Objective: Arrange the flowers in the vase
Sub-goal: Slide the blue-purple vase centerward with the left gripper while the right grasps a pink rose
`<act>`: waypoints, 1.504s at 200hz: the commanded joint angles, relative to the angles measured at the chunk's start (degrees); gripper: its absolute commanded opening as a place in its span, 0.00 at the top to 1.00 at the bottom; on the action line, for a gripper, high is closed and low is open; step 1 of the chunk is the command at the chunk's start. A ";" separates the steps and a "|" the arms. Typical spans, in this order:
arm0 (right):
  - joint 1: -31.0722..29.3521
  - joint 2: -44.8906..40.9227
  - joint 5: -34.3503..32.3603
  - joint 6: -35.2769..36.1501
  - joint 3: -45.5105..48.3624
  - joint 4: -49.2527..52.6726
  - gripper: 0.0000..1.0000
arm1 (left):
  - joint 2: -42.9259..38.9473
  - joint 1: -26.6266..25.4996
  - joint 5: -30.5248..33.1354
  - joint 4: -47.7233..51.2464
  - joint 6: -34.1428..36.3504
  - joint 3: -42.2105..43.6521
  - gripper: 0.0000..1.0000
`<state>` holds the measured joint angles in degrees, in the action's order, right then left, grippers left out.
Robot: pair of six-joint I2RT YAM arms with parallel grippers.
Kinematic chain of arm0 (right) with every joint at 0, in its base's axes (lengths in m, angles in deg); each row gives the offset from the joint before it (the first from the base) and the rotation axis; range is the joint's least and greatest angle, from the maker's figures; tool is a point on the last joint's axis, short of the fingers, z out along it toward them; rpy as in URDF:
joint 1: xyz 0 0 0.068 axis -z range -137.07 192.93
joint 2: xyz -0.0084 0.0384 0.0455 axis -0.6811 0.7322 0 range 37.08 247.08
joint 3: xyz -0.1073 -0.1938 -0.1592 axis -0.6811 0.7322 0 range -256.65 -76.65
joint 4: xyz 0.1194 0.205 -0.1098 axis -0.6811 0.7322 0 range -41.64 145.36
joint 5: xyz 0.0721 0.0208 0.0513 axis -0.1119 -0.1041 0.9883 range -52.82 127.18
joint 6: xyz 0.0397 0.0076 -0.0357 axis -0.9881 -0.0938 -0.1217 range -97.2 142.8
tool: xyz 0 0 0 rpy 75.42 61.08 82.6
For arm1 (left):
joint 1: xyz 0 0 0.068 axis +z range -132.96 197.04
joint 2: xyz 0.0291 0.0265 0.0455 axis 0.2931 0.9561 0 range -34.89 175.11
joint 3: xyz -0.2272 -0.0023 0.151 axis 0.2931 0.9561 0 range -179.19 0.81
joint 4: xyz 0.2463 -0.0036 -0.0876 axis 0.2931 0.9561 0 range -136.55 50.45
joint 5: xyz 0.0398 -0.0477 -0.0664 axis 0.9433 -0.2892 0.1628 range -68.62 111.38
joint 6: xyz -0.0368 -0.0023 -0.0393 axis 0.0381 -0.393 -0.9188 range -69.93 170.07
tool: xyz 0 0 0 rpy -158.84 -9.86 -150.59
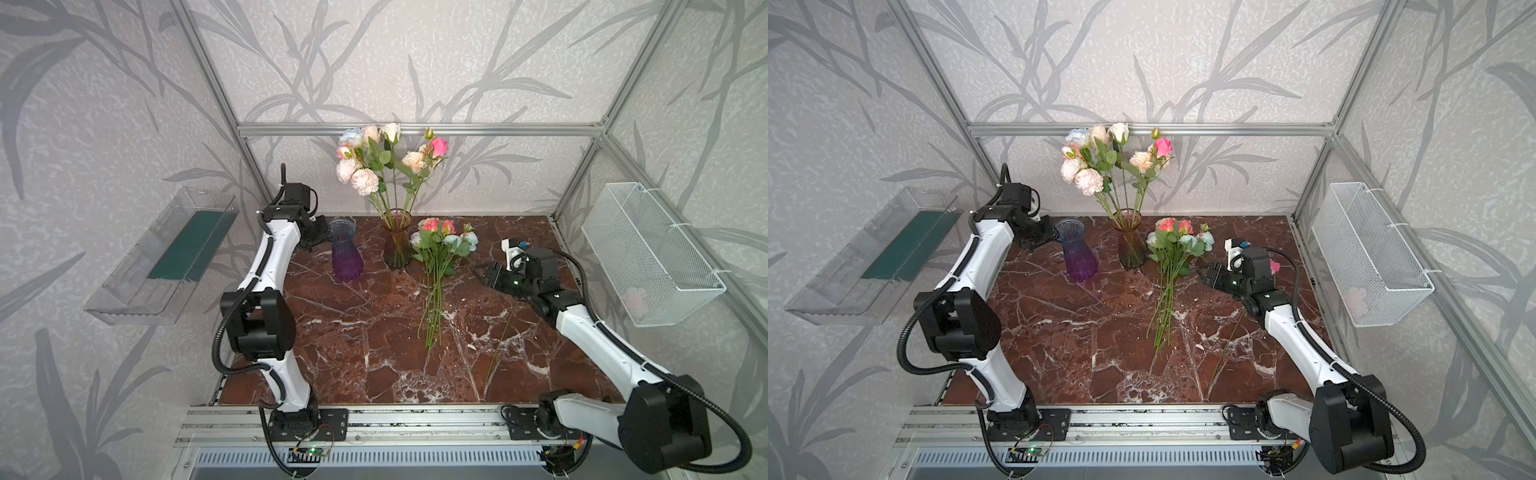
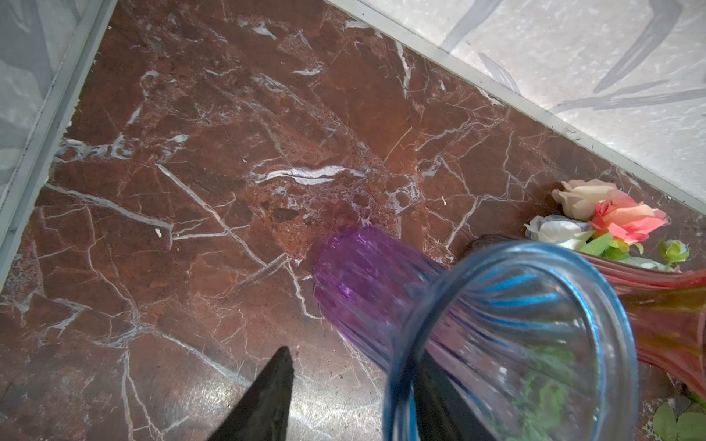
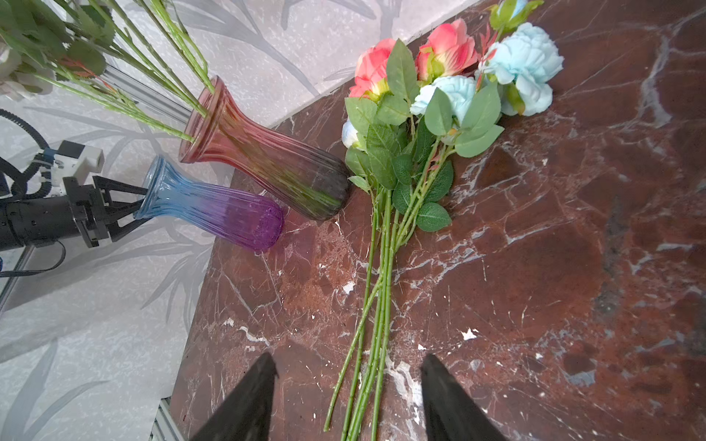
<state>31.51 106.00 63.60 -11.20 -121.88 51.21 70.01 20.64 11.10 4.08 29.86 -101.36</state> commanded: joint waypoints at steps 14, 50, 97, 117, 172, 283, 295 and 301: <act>-0.18 -0.98 -0.75 0.69 0.65 -0.73 0.40 | 1.50 0.55 -3.01 0.46 1.20 -1.37 0.55; -0.18 -1.24 -0.93 0.78 0.84 -0.66 0.40 | 1.98 0.63 -3.60 0.78 1.40 -1.20 0.63; -0.10 -2.00 -1.44 1.04 0.75 -0.29 0.40 | 0.27 0.70 -5.19 2.82 1.34 -1.09 0.94; -0.10 -2.39 -1.84 1.34 0.67 0.09 0.40 | -1.85 0.71 -6.87 2.91 1.44 0.54 1.00; -0.09 -3.51 -12.09 6.39 -2.64 8.69 0.42 | -18.22 -2.81 -13.32 -4.68 -5.28 15.82 1.00; 1.28 16.92 -18.02 14.42 -15.30 21.39 0.49 | -30.83 -19.66 -17.49 7.29 -11.58 23.60 1.00; -2.13 18.91 -17.39 15.42 -17.23 20.14 0.49 | -29.05 -20.69 -18.44 8.57 -10.80 22.97 1.00; -3.73 20.20 -16.75 15.60 -18.37 19.82 0.49 | -28.26 -21.26 -19.63 8.67 -10.57 22.81 1.00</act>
<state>33.22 123.69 41.24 1.24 -135.28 72.13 40.11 1.38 -3.15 11.60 18.15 -75.52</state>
